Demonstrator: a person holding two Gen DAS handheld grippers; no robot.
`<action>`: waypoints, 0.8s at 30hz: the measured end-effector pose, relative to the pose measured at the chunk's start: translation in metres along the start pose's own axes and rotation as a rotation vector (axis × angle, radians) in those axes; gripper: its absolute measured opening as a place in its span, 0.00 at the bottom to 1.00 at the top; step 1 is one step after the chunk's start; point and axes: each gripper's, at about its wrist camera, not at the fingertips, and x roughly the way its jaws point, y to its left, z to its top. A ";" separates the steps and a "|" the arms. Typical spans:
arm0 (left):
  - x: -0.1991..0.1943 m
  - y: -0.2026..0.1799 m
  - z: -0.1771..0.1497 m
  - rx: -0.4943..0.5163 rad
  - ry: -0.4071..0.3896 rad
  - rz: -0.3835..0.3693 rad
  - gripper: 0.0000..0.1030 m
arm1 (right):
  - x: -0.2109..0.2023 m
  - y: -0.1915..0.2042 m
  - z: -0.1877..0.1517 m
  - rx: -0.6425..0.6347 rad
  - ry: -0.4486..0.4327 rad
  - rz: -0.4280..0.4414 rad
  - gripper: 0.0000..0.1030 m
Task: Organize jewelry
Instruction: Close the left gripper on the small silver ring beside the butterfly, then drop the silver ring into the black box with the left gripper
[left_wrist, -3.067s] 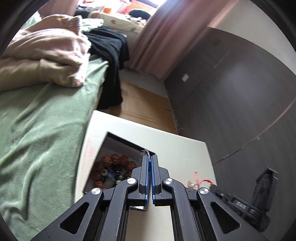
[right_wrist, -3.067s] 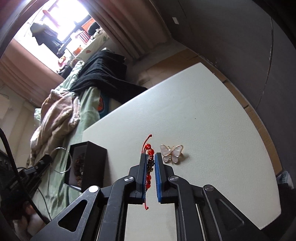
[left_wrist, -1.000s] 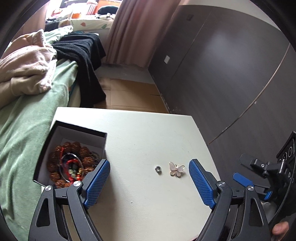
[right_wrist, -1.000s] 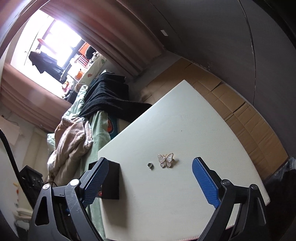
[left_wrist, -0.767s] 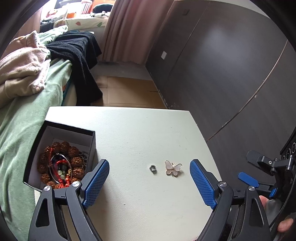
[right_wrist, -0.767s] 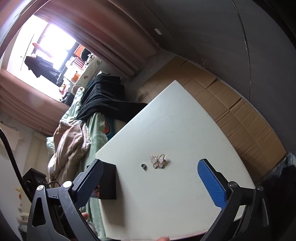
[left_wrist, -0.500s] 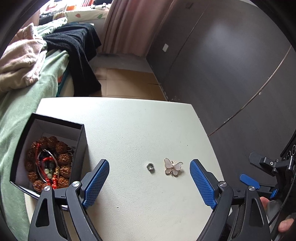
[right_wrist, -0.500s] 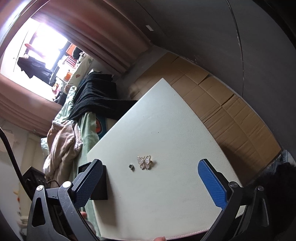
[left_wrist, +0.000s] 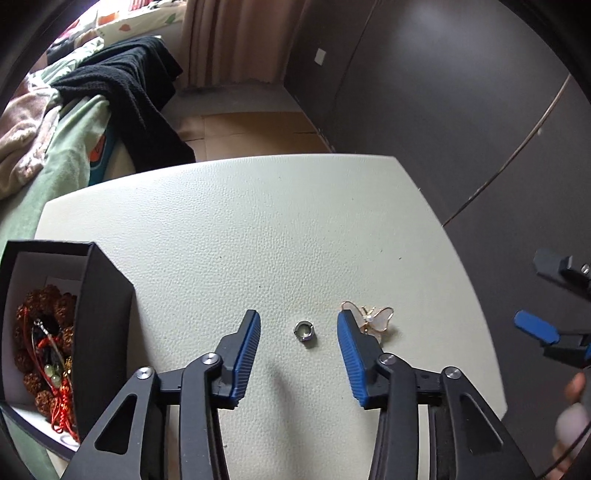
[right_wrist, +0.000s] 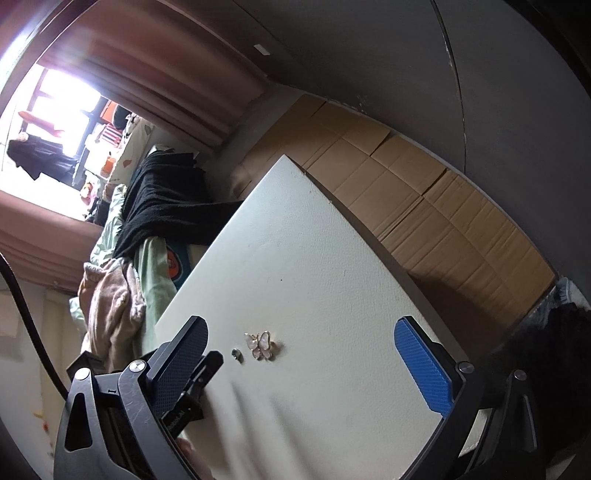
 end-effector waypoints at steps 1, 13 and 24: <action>0.003 -0.002 0.000 0.012 0.004 0.010 0.42 | 0.001 0.001 0.001 -0.005 0.000 -0.001 0.99; 0.013 -0.007 -0.006 0.074 0.031 0.065 0.12 | 0.021 0.016 0.000 -0.068 0.048 -0.020 0.92; -0.042 0.033 0.008 -0.041 -0.072 0.021 0.12 | 0.051 0.045 -0.020 -0.206 0.111 -0.070 0.78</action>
